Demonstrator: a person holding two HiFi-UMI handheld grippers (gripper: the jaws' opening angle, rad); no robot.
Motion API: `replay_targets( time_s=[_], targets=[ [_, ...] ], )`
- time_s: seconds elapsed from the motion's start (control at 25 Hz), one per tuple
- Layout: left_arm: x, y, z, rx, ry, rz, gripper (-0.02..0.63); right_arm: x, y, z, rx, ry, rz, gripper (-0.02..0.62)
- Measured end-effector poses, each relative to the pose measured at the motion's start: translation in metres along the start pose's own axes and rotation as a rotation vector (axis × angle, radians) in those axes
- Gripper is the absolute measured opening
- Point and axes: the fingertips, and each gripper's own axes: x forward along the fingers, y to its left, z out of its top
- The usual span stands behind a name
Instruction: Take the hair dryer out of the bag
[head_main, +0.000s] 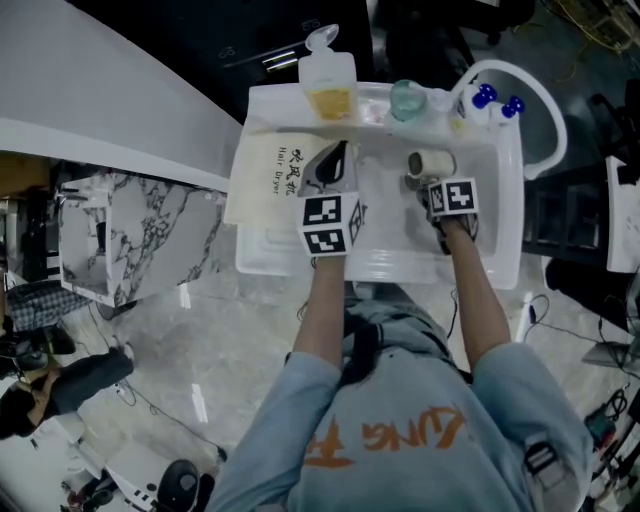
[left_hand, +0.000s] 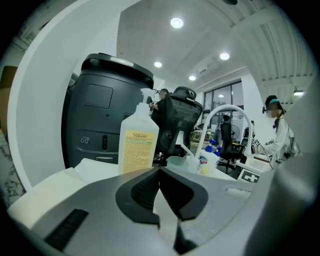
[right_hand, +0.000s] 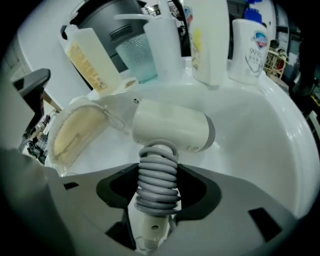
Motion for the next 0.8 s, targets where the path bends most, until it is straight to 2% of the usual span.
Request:
replay_targets(
  time_s=[0.12,0.32,0.44,0.56,0.8],
  targets=[
    [-0.005,-0.007,-0.016,-0.032,0.022,0.0,0.003,0.015,-0.008,-0.004,0.055,0.02,-0.019,0.23],
    [-0.01,-0.013,-0.045,-0.053,0.064,-0.001,0.003,0.039,-0.017,-0.013,0.09,0.051,-0.063,0.23],
    [-0.01,-0.018,-0.057,-0.047,0.086,-0.009,0.003,0.048,-0.018,-0.014,0.075,0.045,-0.09,0.232],
    [-0.01,-0.022,-0.064,-0.046,0.1,-0.022,0.003,0.056,-0.013,-0.011,0.053,0.012,-0.08,0.232],
    [-0.008,-0.03,-0.067,-0.023,0.116,-0.039,0.003,0.073,-0.009,-0.012,0.034,0.028,-0.107,0.233]
  ],
)
